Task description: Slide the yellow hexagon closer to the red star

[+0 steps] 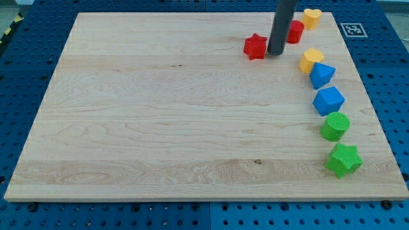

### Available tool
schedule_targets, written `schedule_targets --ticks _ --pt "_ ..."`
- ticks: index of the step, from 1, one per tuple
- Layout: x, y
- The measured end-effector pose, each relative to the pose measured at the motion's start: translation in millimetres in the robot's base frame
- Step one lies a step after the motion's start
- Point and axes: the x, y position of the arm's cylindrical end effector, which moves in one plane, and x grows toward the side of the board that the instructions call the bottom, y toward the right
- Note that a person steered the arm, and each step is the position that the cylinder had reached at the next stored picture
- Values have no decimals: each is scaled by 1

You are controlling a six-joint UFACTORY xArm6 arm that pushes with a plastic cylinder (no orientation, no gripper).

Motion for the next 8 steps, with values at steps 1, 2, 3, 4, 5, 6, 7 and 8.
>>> schedule_targets --ticks 1,2,3,4,5,6,7,8 --pt "0 36" --pt "0 74" --pt "8 83" --pt "31 74" --pt "42 56" --pt "53 46" --pt "64 46" --pt "75 50"
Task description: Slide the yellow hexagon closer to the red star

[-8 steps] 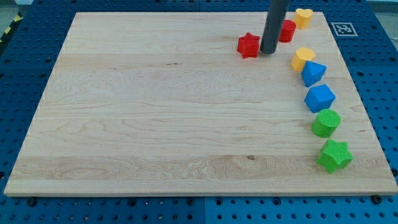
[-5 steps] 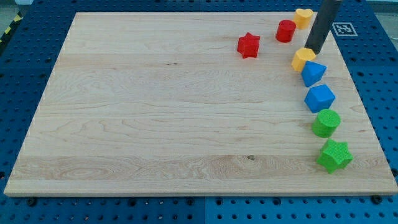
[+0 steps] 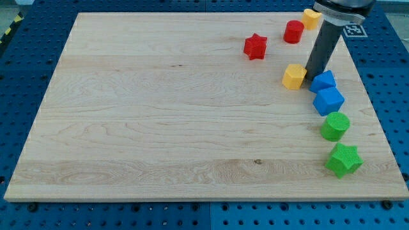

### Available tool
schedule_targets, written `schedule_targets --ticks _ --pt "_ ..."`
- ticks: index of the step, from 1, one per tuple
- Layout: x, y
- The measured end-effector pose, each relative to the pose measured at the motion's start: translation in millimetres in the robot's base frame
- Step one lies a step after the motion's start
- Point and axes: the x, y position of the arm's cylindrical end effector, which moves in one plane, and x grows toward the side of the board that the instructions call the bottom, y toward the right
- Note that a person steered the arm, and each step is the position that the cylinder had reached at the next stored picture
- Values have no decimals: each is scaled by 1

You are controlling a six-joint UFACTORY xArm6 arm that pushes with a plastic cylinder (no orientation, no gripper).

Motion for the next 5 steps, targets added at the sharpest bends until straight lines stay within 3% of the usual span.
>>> schedule_targets --ticks 2,5 --pt "23 -3" --pt "12 -30"
